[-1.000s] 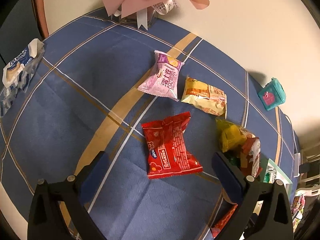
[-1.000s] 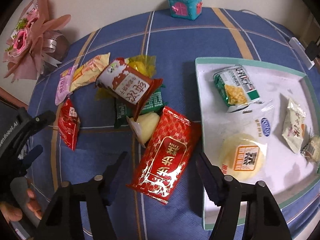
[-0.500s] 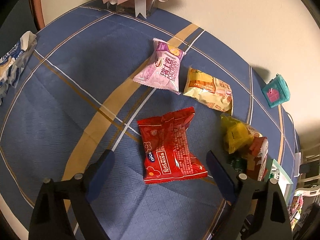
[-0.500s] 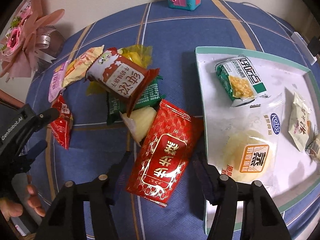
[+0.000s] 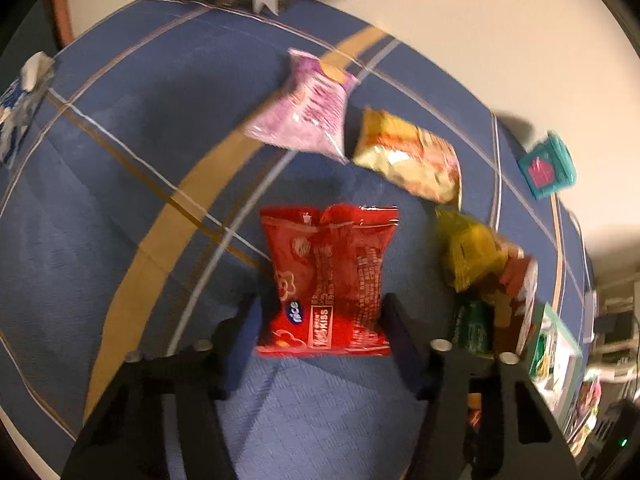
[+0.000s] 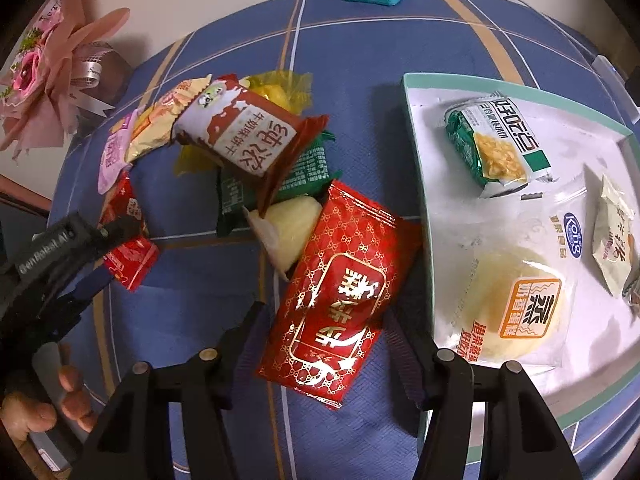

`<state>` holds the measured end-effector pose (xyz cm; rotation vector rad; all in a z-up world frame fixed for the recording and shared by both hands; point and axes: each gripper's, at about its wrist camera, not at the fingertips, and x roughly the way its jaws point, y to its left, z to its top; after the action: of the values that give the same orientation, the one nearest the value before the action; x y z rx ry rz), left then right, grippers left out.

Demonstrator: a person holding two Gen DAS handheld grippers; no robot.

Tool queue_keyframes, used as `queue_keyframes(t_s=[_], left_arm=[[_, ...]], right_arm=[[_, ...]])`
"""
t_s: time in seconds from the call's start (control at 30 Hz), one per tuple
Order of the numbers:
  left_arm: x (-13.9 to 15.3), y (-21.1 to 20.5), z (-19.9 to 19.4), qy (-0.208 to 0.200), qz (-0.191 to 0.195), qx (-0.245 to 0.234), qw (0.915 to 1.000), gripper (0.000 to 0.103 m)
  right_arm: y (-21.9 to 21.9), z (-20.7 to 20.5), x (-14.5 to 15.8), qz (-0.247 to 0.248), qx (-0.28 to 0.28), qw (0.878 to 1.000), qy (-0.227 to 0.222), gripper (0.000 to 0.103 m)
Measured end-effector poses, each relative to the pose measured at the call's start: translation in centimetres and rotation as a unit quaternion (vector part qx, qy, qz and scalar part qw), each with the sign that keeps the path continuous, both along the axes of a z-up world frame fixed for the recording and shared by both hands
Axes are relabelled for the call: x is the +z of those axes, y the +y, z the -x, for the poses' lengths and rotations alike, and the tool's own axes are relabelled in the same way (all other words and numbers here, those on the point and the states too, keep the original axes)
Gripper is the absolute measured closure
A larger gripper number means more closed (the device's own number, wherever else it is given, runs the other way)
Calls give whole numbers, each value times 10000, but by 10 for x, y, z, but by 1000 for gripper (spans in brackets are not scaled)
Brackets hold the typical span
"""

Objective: Organize snacks
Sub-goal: 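Grasp the red packet with left gripper while right grasps the red rectangular packet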

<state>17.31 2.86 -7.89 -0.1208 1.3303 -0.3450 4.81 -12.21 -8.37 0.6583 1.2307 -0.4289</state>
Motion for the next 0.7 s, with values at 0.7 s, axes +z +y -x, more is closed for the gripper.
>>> queue_keyframes(t_s=[0.7], left_arm=[[1, -47, 39, 200, -479, -1068, 9929, 49]], right_arm=[[0, -2, -4, 79, -33, 9999, 97, 40]])
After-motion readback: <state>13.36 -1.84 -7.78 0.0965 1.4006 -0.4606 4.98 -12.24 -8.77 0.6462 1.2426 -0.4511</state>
